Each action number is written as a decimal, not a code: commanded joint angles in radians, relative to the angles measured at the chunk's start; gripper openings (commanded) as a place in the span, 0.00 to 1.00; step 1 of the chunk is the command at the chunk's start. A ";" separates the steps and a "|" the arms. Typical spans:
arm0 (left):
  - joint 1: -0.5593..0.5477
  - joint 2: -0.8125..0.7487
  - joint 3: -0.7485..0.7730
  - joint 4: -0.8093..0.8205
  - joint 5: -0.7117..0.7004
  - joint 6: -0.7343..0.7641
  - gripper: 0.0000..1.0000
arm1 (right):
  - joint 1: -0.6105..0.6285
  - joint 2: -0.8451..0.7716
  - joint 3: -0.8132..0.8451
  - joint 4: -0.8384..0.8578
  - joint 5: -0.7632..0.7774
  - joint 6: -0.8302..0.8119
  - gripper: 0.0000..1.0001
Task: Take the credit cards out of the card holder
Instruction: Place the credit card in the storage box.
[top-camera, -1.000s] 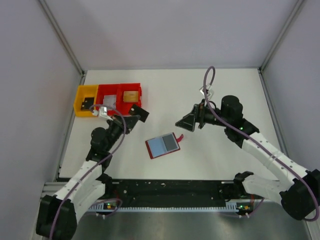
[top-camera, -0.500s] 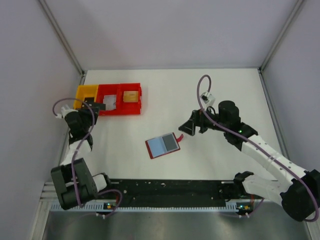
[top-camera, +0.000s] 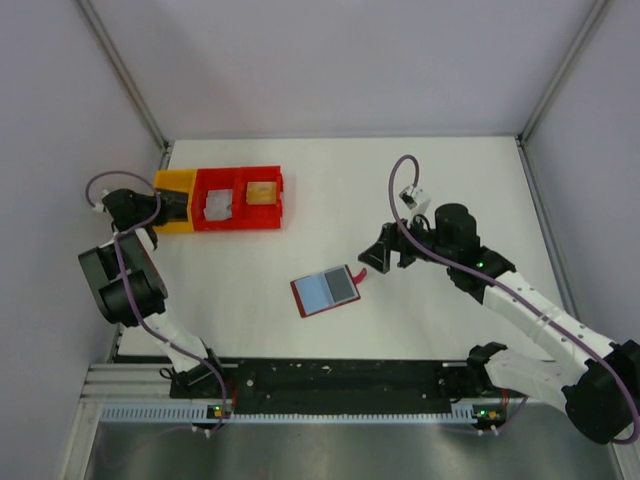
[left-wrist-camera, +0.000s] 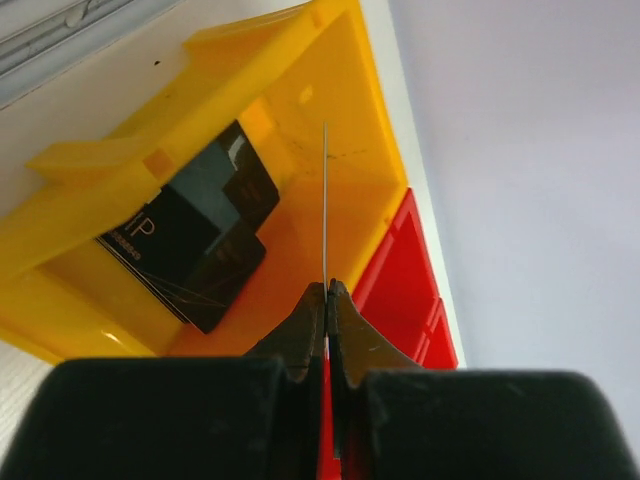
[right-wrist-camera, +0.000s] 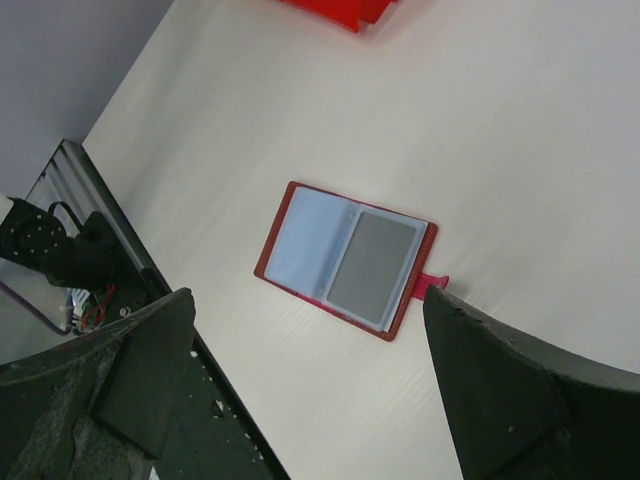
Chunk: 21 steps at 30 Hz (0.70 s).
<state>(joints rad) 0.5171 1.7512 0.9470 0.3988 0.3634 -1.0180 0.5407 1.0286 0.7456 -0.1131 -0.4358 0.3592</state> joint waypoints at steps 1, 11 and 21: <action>0.006 0.073 0.087 -0.029 0.049 0.022 0.00 | 0.008 -0.010 -0.002 0.006 0.019 -0.032 0.94; 0.004 0.119 0.133 -0.132 0.055 0.065 0.00 | 0.007 0.010 0.000 0.006 0.025 -0.039 0.94; 0.004 0.064 0.150 -0.258 -0.011 0.145 0.42 | 0.007 0.001 0.000 0.006 0.020 -0.039 0.94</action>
<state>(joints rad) 0.5194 1.8690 1.0538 0.1928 0.3767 -0.9283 0.5407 1.0374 0.7456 -0.1230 -0.4191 0.3393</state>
